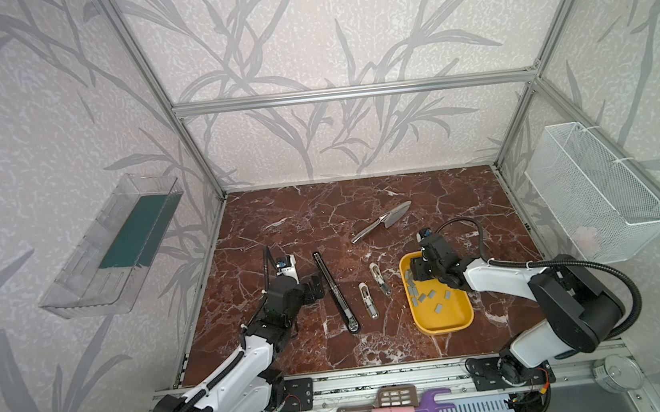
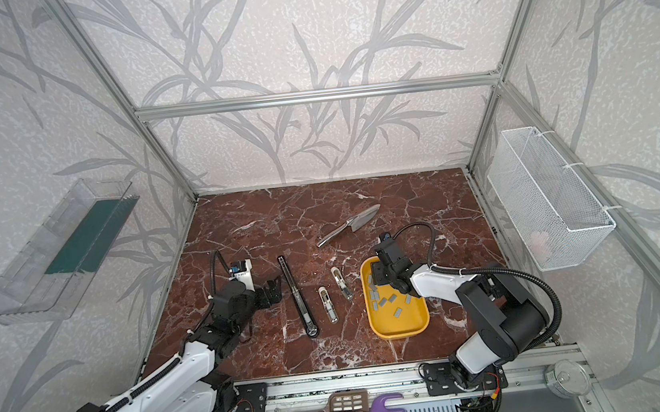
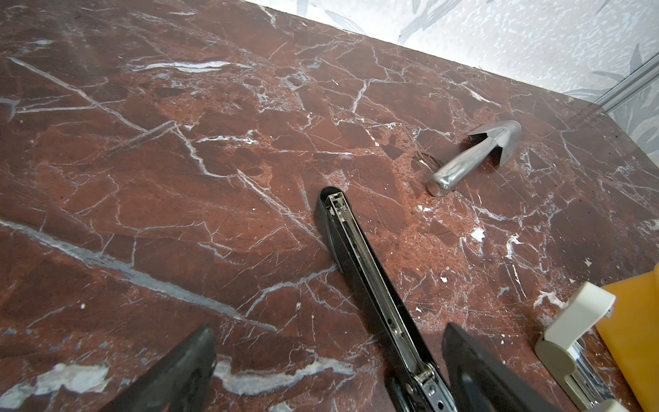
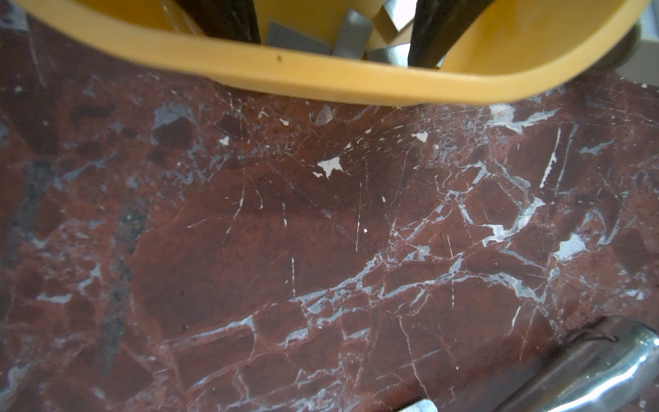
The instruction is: Load the staples into the stapler
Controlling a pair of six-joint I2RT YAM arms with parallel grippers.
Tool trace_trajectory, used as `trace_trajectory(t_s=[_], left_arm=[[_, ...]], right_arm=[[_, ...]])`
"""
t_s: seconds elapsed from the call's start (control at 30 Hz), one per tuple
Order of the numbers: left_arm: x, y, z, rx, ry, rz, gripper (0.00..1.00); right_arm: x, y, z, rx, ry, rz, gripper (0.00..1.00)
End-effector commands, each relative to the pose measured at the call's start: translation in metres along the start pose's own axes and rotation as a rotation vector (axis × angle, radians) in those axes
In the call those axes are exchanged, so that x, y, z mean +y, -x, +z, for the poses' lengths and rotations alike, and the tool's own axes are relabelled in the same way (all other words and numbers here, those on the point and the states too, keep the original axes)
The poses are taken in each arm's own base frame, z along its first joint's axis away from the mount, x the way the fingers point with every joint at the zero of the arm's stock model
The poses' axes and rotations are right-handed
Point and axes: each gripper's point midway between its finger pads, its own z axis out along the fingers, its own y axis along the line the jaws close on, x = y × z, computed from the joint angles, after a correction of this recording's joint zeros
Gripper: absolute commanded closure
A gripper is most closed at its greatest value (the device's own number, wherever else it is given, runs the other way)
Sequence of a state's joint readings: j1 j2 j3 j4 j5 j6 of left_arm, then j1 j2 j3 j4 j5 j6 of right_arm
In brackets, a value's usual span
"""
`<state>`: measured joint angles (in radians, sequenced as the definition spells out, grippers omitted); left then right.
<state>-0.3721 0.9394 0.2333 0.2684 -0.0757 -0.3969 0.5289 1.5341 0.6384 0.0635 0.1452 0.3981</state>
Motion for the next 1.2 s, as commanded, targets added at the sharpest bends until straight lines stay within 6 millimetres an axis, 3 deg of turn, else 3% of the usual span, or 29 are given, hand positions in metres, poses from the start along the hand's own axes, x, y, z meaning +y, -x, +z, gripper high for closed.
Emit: trace_trajectory(t_s=[0.0, 0.57, 0.7, 0.97, 1.17], left_arm=[[-0.007, 0.012, -0.001, -0.024, -0.021, -0.01, 0.01], [-0.007, 0.012, -0.002, -0.028, -0.026, -0.009, 0.01], [-0.007, 0.012, -0.003, -0.03, -0.027, -0.01, 0.01], [-0.007, 0.012, -0.002, -0.031, -0.027, -0.011, 0.01], [-0.007, 0.012, -0.002, -0.03, -0.022, -0.011, 0.01]], right_arm=[[0.003, 0.002, 0.001, 0.013, 0.014, 0.017, 0.33], [0.024, -0.022, -0.031, 0.06, 0.175, 0.073, 0.37], [0.017, -0.026, -0.037, 0.058, 0.134, 0.067, 0.4], [0.001, -0.008, -0.035, 0.011, 0.019, 0.025, 0.53], [-0.001, 0.002, -0.018, 0.009, -0.033, 0.004, 0.53]])
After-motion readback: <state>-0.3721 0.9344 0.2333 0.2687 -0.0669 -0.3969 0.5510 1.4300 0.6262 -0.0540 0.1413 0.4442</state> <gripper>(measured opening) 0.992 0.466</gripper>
